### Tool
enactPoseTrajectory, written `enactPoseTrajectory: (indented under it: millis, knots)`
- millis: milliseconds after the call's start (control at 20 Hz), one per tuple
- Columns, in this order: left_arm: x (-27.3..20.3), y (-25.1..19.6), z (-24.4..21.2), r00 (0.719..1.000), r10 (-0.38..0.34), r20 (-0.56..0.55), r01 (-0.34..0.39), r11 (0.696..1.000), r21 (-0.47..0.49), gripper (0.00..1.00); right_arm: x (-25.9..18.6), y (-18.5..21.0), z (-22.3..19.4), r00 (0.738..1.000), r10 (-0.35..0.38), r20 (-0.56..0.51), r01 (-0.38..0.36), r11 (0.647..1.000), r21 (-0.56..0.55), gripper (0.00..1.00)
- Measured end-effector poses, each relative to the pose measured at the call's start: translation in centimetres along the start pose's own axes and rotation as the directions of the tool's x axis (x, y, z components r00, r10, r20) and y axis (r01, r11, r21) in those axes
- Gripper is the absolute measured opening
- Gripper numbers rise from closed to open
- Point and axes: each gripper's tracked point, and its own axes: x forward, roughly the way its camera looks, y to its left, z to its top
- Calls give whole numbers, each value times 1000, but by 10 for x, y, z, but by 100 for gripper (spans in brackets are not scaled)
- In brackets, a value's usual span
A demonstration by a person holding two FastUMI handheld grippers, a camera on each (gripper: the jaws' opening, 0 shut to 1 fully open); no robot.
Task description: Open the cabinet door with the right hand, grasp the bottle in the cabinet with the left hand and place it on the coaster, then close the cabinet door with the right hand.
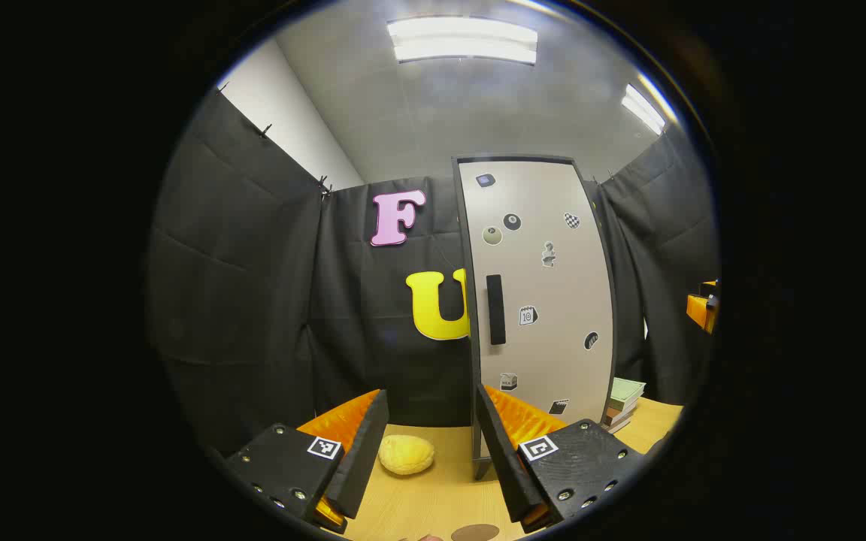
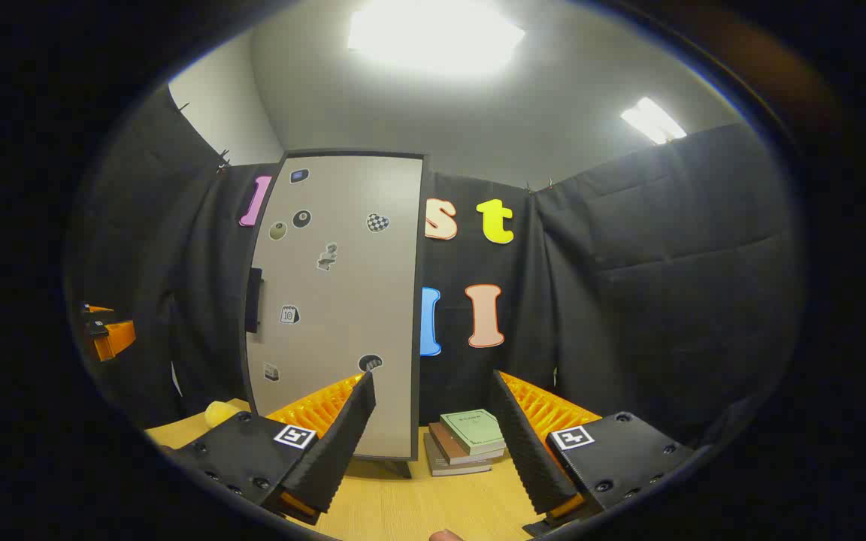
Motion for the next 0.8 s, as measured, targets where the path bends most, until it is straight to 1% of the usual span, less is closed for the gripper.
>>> enactPoseTrajectory:
  millis: [400,800]
  knots:
    - [1,-4,5,1000,-9,8,9,1000,17,68,3,1,-1,1000,6,-6,-6,1000,0,98]
    - [2,-3,6,1000,1,9,-2,1000,26,68,7,3,-1,1000,11,-10,-11,1000,1,98]
